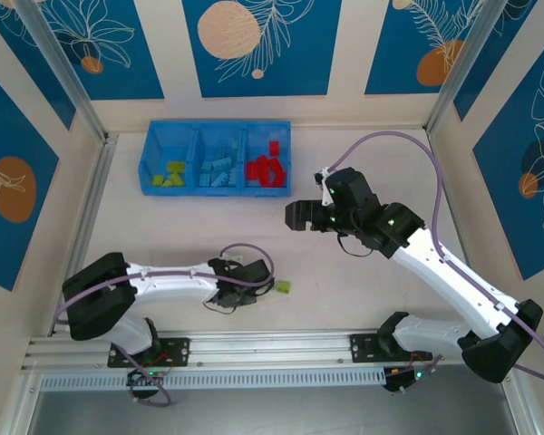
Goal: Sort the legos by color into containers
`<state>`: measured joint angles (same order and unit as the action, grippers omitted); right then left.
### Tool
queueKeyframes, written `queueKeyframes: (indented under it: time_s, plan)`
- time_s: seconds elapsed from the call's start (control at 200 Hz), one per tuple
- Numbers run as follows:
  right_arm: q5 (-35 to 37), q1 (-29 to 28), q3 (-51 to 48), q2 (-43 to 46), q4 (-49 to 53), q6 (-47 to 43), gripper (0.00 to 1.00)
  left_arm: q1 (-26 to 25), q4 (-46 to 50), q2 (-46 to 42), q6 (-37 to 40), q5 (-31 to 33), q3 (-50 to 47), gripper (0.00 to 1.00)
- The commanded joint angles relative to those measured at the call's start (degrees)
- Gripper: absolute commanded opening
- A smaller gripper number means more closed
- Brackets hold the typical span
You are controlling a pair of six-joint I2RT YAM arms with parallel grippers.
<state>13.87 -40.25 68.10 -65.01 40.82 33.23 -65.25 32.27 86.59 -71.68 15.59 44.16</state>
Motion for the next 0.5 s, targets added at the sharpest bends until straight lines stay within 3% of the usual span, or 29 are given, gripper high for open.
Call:
queueKeyframes:
  time_s: [0.0, 0.14, 0.27, 0.38, 0.495]
  plan:
    - [-2.9, 0.1, 0.2, -0.7, 1.2, 1.0, 0.91, 0.7, 0.7, -1.0, 1.6, -0.4, -1.1, 0.3]
    - [-3.6, 0.1, 0.4, -1.0, 1.9, 1.2, 0.91, 2.0, 0.3, -1.4, 2.6, -1.9, -1.0, 0.24]
    - [-6.8, 0.1, 0.6, -1.0, 1.8, 0.7, 0.91, 4.3, 3.3, -6.7, 5.9, 0.4, 1.7, 0.24]
    - [-8.7, 0.0, 0.7, -1.4, 1.5, 0.2, 0.91, 10.9, 6.2, -11.9, 12.2, 2.0, 5.7, 0.25]
    - [-9.1, -0.1, 0.0, -1.7, 0.7, 1.3, 0.91, 22.2, 6.8, -14.2, 20.5, 1.5, 10.8, 0.26]
